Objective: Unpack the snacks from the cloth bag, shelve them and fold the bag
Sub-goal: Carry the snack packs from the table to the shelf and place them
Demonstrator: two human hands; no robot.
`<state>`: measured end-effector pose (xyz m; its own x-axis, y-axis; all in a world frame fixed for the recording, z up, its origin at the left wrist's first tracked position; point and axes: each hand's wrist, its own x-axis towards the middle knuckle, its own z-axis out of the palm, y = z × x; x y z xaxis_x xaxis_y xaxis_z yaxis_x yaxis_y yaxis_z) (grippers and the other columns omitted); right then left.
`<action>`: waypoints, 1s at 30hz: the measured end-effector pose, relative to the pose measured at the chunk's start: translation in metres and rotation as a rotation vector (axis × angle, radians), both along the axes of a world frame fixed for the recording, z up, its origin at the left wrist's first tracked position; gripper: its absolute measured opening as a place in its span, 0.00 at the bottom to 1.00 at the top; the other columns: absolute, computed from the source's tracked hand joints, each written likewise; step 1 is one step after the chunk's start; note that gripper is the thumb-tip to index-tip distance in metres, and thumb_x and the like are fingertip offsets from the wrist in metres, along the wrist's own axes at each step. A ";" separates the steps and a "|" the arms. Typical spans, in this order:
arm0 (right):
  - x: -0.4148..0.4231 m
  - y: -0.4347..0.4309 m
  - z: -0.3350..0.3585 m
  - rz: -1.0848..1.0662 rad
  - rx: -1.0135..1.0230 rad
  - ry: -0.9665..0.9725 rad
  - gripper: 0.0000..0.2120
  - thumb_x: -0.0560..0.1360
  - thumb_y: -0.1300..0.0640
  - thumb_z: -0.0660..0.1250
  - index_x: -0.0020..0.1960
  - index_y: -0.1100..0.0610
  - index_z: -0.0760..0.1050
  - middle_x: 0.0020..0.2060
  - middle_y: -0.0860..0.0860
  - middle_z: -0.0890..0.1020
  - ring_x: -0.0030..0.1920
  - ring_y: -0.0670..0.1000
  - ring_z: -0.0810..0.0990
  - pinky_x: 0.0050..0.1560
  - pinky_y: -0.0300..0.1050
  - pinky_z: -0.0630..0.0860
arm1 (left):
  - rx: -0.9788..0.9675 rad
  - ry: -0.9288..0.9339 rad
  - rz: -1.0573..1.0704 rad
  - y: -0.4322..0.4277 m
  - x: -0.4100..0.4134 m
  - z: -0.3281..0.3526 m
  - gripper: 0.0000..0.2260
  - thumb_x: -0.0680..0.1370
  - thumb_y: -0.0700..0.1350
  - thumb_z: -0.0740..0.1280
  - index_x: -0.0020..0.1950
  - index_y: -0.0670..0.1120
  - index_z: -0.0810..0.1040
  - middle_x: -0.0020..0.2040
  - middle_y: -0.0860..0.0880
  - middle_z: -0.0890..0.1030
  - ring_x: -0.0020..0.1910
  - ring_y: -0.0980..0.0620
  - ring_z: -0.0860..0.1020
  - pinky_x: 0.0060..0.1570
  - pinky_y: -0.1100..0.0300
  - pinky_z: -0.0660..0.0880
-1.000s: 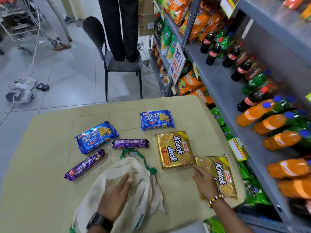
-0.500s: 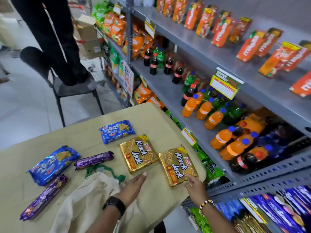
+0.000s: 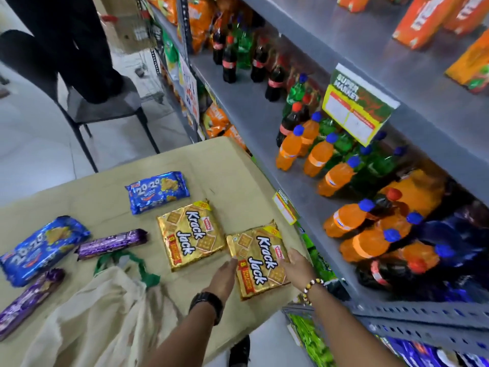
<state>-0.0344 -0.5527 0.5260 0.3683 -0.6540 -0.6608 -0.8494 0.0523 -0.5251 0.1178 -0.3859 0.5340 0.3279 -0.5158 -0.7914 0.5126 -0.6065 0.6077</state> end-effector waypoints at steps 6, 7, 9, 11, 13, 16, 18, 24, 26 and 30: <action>0.009 -0.017 -0.019 -0.023 0.089 -0.040 0.32 0.71 0.38 0.64 0.70 0.52 0.71 0.65 0.50 0.78 0.64 0.53 0.76 0.64 0.48 0.72 | 0.026 0.004 0.065 -0.015 -0.008 -0.008 0.28 0.78 0.67 0.59 0.67 0.49 0.78 0.60 0.51 0.83 0.57 0.53 0.80 0.56 0.56 0.72; 0.010 -0.015 -0.015 -0.053 0.101 -0.075 0.28 0.71 0.40 0.66 0.67 0.52 0.74 0.59 0.49 0.81 0.59 0.51 0.78 0.63 0.48 0.74 | 0.025 0.009 0.079 -0.016 -0.010 -0.007 0.28 0.78 0.67 0.59 0.67 0.49 0.78 0.60 0.51 0.83 0.56 0.53 0.80 0.54 0.57 0.72; 0.008 -0.012 -0.009 -0.123 0.134 -0.120 0.15 0.74 0.47 0.67 0.58 0.53 0.79 0.47 0.47 0.81 0.48 0.46 0.79 0.58 0.47 0.75 | 0.013 0.018 0.098 -0.014 -0.013 -0.007 0.29 0.76 0.69 0.60 0.66 0.51 0.78 0.60 0.52 0.83 0.57 0.54 0.80 0.54 0.57 0.72; 0.000 -0.008 -0.004 -0.136 0.150 -0.155 0.02 0.77 0.52 0.66 0.49 0.48 0.77 0.43 0.41 0.80 0.44 0.40 0.77 0.50 0.43 0.73 | 0.005 0.036 0.093 -0.010 -0.020 -0.001 0.30 0.75 0.71 0.60 0.67 0.53 0.77 0.61 0.52 0.83 0.58 0.54 0.80 0.54 0.57 0.73; -0.009 -0.001 0.002 -0.168 0.184 -0.191 0.06 0.75 0.50 0.68 0.52 0.48 0.77 0.46 0.40 0.81 0.48 0.40 0.78 0.50 0.42 0.74 | -0.015 0.032 0.105 -0.004 -0.030 -0.002 0.29 0.75 0.71 0.61 0.67 0.53 0.76 0.60 0.53 0.83 0.57 0.55 0.80 0.50 0.60 0.73; -0.024 0.004 0.003 -0.171 0.200 -0.221 0.27 0.67 0.40 0.68 0.62 0.50 0.78 0.55 0.44 0.83 0.56 0.47 0.81 0.60 0.50 0.77 | -0.016 0.028 0.098 0.007 -0.046 0.008 0.31 0.73 0.72 0.62 0.67 0.54 0.77 0.60 0.54 0.83 0.58 0.55 0.81 0.53 0.59 0.73; -0.028 0.013 0.017 -0.163 0.195 -0.232 0.20 0.70 0.43 0.68 0.59 0.49 0.80 0.53 0.45 0.85 0.53 0.47 0.83 0.55 0.48 0.79 | -0.035 0.041 0.107 0.014 -0.050 0.017 0.24 0.78 0.66 0.60 0.64 0.53 0.79 0.56 0.55 0.85 0.53 0.58 0.83 0.48 0.62 0.74; -0.001 0.030 0.048 -0.098 0.196 -0.291 0.08 0.72 0.52 0.67 0.49 0.48 0.84 0.45 0.45 0.87 0.50 0.49 0.84 0.54 0.50 0.80 | -0.085 -0.009 0.238 0.042 -0.035 0.047 0.17 0.82 0.61 0.57 0.56 0.54 0.81 0.44 0.60 0.86 0.45 0.61 0.84 0.44 0.62 0.72; 0.017 0.037 0.056 -0.078 0.210 -0.317 0.10 0.71 0.52 0.67 0.50 0.50 0.84 0.45 0.46 0.87 0.50 0.49 0.84 0.53 0.48 0.80 | -0.076 -0.049 0.296 0.054 -0.020 0.053 0.18 0.81 0.63 0.58 0.56 0.54 0.82 0.44 0.60 0.86 0.51 0.58 0.82 0.47 0.61 0.72; 0.064 0.053 0.072 -0.059 0.235 -0.379 0.08 0.74 0.58 0.67 0.48 0.53 0.85 0.44 0.49 0.87 0.48 0.51 0.85 0.43 0.41 0.80 | -0.053 -0.089 0.412 0.077 0.021 0.056 0.20 0.80 0.64 0.59 0.56 0.51 0.80 0.51 0.54 0.85 0.54 0.54 0.81 0.56 0.56 0.75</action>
